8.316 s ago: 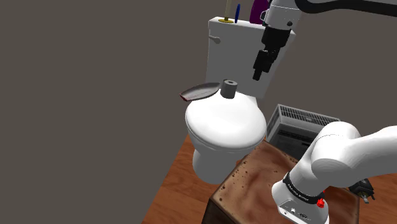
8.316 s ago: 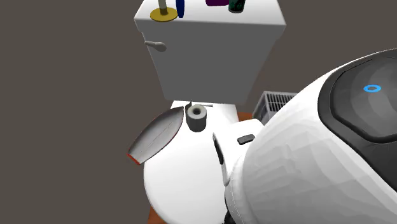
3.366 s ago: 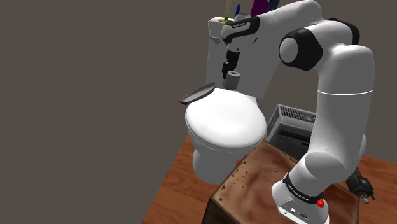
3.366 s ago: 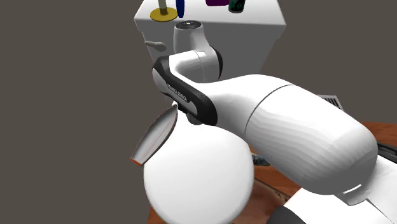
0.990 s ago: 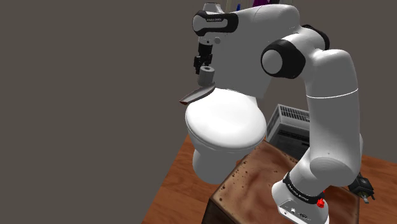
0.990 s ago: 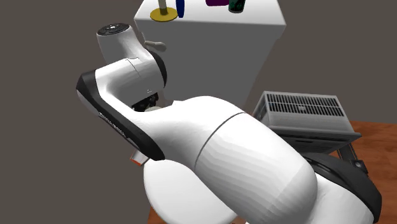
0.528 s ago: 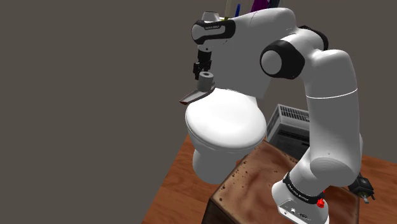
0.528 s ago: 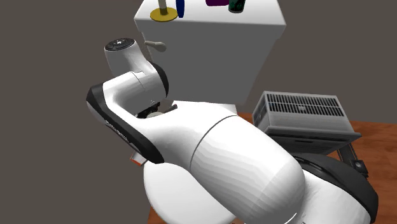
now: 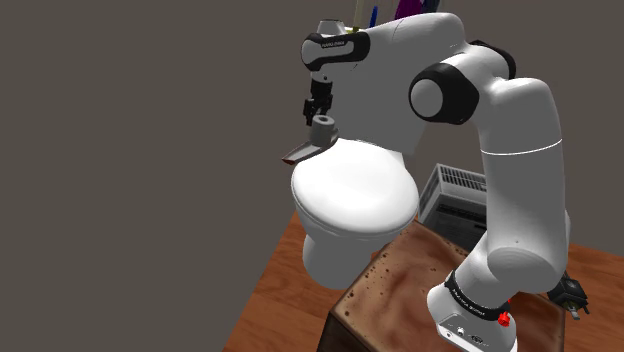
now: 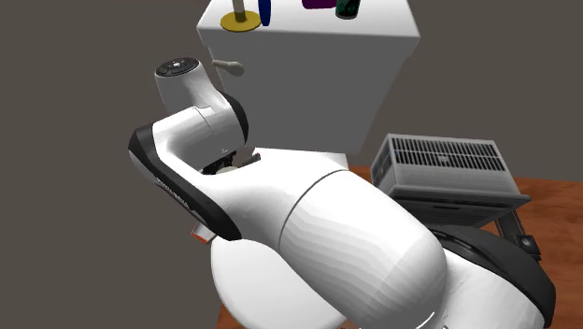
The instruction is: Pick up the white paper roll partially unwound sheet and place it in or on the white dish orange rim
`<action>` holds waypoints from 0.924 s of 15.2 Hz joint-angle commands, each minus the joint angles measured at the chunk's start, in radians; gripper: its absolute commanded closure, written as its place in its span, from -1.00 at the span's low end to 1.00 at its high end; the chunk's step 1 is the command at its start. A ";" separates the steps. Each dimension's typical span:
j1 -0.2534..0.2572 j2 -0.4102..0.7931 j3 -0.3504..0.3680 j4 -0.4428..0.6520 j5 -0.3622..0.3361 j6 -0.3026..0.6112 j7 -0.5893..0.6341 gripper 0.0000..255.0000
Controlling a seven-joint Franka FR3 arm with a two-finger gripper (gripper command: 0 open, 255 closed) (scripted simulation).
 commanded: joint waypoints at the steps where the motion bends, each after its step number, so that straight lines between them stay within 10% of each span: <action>1: 0.000 -0.001 0.000 0.000 0.000 0.000 0.000 -1.00; 14: -0.015 -0.008 -0.005 0.116 -0.007 -0.122 0.010 -1.00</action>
